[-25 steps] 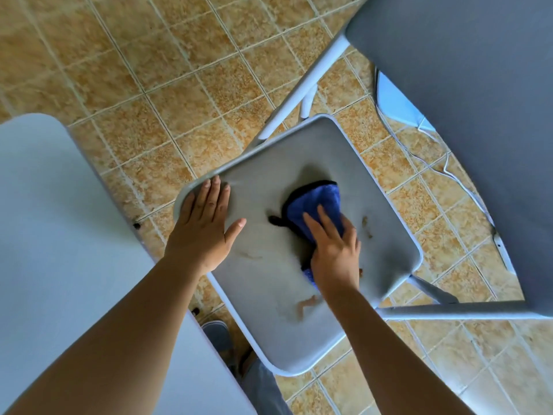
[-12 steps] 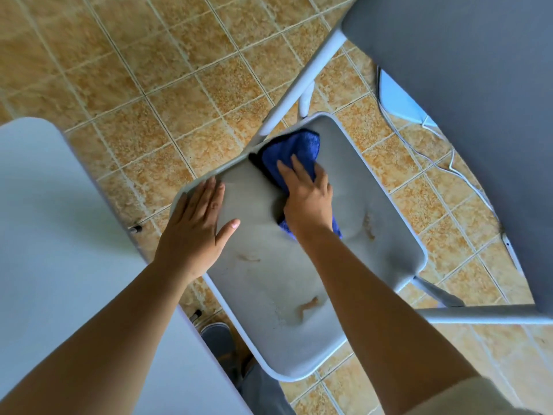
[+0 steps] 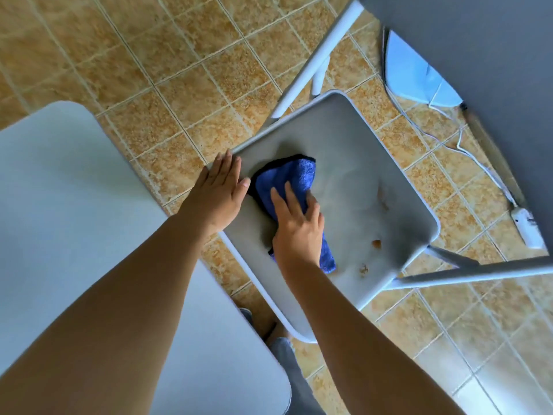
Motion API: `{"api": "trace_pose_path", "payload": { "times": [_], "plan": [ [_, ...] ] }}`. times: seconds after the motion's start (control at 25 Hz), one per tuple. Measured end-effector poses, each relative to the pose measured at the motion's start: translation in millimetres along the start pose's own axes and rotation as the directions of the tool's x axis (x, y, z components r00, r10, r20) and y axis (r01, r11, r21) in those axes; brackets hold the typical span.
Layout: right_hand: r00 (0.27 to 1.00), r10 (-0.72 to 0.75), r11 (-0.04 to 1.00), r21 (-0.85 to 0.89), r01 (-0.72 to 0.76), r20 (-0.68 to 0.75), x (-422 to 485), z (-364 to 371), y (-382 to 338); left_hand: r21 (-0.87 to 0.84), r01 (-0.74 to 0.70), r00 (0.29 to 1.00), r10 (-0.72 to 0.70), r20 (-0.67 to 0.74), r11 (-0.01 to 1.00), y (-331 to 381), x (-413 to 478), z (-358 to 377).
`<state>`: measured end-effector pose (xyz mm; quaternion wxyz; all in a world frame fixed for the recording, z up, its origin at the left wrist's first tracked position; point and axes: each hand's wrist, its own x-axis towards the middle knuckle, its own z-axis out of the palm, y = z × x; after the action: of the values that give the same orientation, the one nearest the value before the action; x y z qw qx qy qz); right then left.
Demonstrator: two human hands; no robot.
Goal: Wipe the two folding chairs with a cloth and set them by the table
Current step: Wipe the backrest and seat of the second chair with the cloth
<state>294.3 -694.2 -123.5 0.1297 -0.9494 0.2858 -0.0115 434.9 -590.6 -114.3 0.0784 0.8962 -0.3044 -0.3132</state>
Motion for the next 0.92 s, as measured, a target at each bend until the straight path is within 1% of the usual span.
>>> {"api": "trace_pose_path", "payload": {
  "times": [0.08,0.12,0.2,0.24,0.28,0.32,0.36,0.4,0.44,0.48,0.52,0.56,0.6,0.64,0.68,0.72,0.76,0.84,0.88,0.92],
  "plan": [
    [0.996,-0.090,0.996,0.008,0.090,0.021,-49,2,-11,0.011,-0.008,1.000,0.008,0.015,1.000,0,-1,-2],
    [0.986,-0.163,0.987,-0.002,0.164,0.039,-70,2,-8,0.033,-0.012,1.000,0.012,0.010,0.999,0,-2,-2],
    [0.944,-0.310,0.946,-0.063,0.318,0.117,-99,-3,15,0.064,-0.024,1.000,0.025,-0.015,0.998,-2,-1,0],
    [0.930,-0.344,0.928,-0.107,0.358,0.128,-104,-7,34,0.070,-0.025,0.999,0.027,-0.021,0.997,-2,-1,1],
    [0.941,-0.317,0.931,-0.148,0.333,0.120,-107,-11,55,0.076,-0.026,0.999,0.028,-0.021,0.997,-2,-2,2],
    [0.970,-0.216,0.958,-0.166,0.232,0.109,-104,-16,72,0.080,-0.027,0.999,0.029,-0.017,0.996,-3,-2,3],
    [0.993,-0.064,0.985,-0.154,0.078,0.095,-95,-20,85,0.083,-0.029,0.999,0.030,-0.014,0.996,-2,-3,3],
    [0.990,0.120,0.987,-0.113,-0.111,0.078,-82,-23,91,0.089,-0.029,0.999,0.031,-0.011,0.996,-2,-3,3],
    [0.954,0.289,0.957,-0.058,-0.285,0.073,-65,-24,89,0.098,-0.026,1.000,0.027,-0.011,0.995,-1,-3,3],
    [0.908,0.415,0.910,-0.012,-0.415,0.058,-48,-23,79,0.112,-0.022,1.000,0.023,-0.014,0.994,-1,-3,3],
    [0.872,0.486,0.873,0.020,-0.488,0.053,-36,-20,65,0.128,-0.014,1.000,0.017,-0.016,0.992,1,-3,4],
    [0.870,0.490,0.870,0.037,-0.492,0.055,-28,-16,49,0.134,-0.002,1.000,0.005,-0.023,0.991,2,-2,5],
    [0.902,0.428,0.902,0.036,-0.430,0.051,-27,-13,32,0.133,0.010,0.999,-0.004,-0.044,0.991,3,-3,7],
    [0.950,0.313,0.949,0.025,-0.313,0.023,-33,-7,18,0.140,0.015,0.996,-0.003,-0.087,0.990,6,-5,10],
    [0.980,0.199,0.980,0.008,-0.199,-0.003,-48,-3,9,0.165,0.004,0.989,0.020,-0.145,0.986,11,-10,16],
    [0.995,0.098,0.995,-0.012,-0.099,-0.009,-67,-1,7,0.200,-0.023,0.977,0.065,-0.204,0.980,18,-17,24],
    [1.000,0.019,1.000,-0.016,-0.018,0.023,-87,0,11,0.227,-0.057,0.963,0.114,-0.244,0.972,25,-26,34],
    [0.994,-0.044,0.998,-0.036,0.047,0.096,-125,-4,35,0.238,-0.108,0.953,0.169,-0.251,0.965,36,-40,55],
    [0.995,-0.019,0.998,-0.060,0.024,0.094,-139,-9,53,0.236,-0.111,0.957,0.168,-0.237,0.965,40,-44,62],
    [0.995,0.053,0.996,-0.072,-0.047,0.081,-147,-13,71,0.241,-0.105,0.961,0.160,-0.225,0.965,41,-47,68]
  ]
}}
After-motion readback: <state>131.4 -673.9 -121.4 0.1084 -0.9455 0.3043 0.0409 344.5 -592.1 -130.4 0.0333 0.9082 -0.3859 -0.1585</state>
